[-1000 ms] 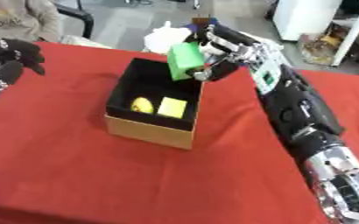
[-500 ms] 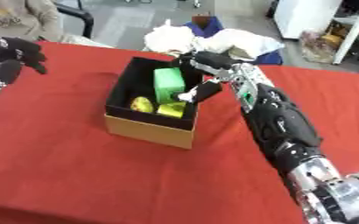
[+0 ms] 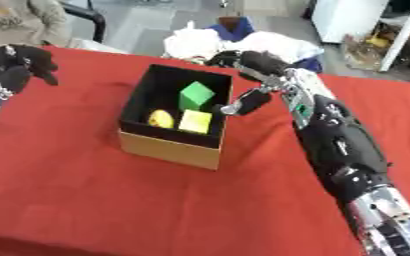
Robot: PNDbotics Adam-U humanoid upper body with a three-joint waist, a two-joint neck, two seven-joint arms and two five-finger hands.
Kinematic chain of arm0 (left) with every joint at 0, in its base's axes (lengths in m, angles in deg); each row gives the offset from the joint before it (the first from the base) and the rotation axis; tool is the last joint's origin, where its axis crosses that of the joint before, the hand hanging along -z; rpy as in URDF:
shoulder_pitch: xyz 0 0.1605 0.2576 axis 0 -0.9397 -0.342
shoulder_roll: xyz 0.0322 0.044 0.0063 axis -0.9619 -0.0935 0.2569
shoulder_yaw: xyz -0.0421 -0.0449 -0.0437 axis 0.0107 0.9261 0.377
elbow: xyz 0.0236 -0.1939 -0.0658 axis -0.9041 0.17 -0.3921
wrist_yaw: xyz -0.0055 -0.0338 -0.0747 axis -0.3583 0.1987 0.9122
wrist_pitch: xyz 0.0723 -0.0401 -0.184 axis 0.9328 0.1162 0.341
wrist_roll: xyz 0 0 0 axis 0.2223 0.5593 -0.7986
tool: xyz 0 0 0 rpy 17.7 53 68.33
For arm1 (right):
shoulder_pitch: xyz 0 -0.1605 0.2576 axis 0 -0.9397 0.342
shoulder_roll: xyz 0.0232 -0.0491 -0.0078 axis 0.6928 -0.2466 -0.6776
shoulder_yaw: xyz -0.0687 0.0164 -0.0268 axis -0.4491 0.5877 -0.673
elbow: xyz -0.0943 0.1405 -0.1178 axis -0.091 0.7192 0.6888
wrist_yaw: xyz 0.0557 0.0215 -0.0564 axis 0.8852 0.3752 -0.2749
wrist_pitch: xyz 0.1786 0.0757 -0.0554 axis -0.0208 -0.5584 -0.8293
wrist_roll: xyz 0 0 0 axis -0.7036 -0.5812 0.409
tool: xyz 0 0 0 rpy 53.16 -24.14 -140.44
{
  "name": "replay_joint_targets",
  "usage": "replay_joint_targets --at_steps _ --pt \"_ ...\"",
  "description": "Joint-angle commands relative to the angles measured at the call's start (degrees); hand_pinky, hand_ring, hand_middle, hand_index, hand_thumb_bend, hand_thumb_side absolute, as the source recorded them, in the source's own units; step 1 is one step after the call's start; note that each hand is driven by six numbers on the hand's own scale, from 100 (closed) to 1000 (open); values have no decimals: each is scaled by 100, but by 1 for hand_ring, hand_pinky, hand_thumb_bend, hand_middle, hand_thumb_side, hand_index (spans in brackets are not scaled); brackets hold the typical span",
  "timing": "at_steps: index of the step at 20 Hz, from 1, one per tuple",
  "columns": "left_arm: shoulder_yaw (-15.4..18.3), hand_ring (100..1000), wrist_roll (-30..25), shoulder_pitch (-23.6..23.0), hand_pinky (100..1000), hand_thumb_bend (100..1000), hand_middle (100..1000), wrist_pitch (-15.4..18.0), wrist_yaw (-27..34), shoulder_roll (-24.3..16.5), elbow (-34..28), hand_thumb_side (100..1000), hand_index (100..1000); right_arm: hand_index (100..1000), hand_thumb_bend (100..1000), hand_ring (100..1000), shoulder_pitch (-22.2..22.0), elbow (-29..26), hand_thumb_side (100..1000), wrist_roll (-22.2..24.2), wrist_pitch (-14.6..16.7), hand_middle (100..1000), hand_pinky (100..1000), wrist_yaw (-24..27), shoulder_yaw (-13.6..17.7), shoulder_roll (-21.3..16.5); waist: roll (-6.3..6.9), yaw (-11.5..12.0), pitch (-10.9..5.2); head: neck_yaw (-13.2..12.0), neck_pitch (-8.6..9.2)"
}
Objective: Pick up objects on the table and place them in the box.
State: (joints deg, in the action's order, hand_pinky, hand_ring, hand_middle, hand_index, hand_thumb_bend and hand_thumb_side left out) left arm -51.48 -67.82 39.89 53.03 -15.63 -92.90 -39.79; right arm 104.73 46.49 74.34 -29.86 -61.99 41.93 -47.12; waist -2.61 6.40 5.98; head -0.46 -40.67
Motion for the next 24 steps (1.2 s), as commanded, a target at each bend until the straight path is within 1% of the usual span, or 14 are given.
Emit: replay_joint_targets --at_steps 1,2,4,5,6,8,10,11,12,14,16,17,18,24 --pt "157 569 120 -18 684 379 599 -5 -40 -104 -29 742 761 932 433 862 -75 -587 233 128 -7 859 814 1005 -66 -531 31 -63 -72 -81 55" --pt "192 568 163 -53 683 379 597 -9 -67 -103 -14 742 760 930 431 863 -193 -799 208 195 -61 857 813 1347 -80 -687 27 -91 -73 -101 56" --pt "247 564 256 -124 680 374 593 -25 -119 -96 30 751 756 926 386 867 -489 -1273 156 301 -250 848 809 2041 -66 -999 22 -139 -75 -145 57" --pt "268 564 301 -152 680 373 592 -32 -138 -92 54 752 756 926 380 867 -646 -1509 153 349 -372 848 809 2388 -48 -1132 19 -159 -75 -161 54" --pt "291 563 345 -181 681 372 592 -40 -165 -89 79 750 755 921 309 873 -829 -1734 139 383 -513 844 809 2723 -6 -1255 16 -188 -74 -189 55" --pt "331 562 428 -239 681 365 591 -53 -223 -81 128 750 754 917 266 881 -1254 -2240 121 386 -820 839 808 3365 120 -1494 14 -226 -74 -252 67" --pt "380 562 510 -292 681 360 590 -62 -247 -82 159 740 751 912 218 886 -1736 -2749 159 301 -1124 831 807 3941 297 -1672 9 -250 -72 -308 62" --pt "411 562 556 -324 681 358 590 -68 -250 -80 171 736 750 912 208 887 -1971 -2973 167 230 -1270 830 807 4176 395 -1730 5 -273 -70 -328 52" --pt "440 561 602 -358 681 354 589 -77 -250 -72 184 733 748 911 181 891 -2178 -3158 196 163 -1403 830 810 4357 478 -1765 5 -301 -66 -349 48" --pt "480 564 686 -422 684 347 592 -98 -250 -53 206 727 746 911 159 896 -2552 -3480 223 49 -1605 830 815 4601 636 -1797 17 -357 -61 -381 41" --pt "501 568 745 -474 686 342 594 -110 -263 -43 222 719 743 909 124 895 -2866 -3713 264 -75 -1756 827 814 4733 792 -1755 31 -407 -53 -388 22" --pt "509 568 771 -505 686 340 594 -113 -270 -34 229 717 742 909 117 895 -3013 -3811 270 -141 -1817 827 813 4776 867 -1712 41 -436 -46 -392 4" --pt "515 570 791 -532 688 332 596 -114 -282 -25 236 712 740 908 102 894 -3142 -3886 284 -197 -1868 825 811 4792 931 -1672 51 -466 -41 -392 -18" --pt "522 572 850 -622 691 313 595 -59 -361 23 232 701 738 902 100 885 -3718 -4223 353 -549 -2052 815 803 4773 1226 -1388 82 -552 -31 -361 -121"
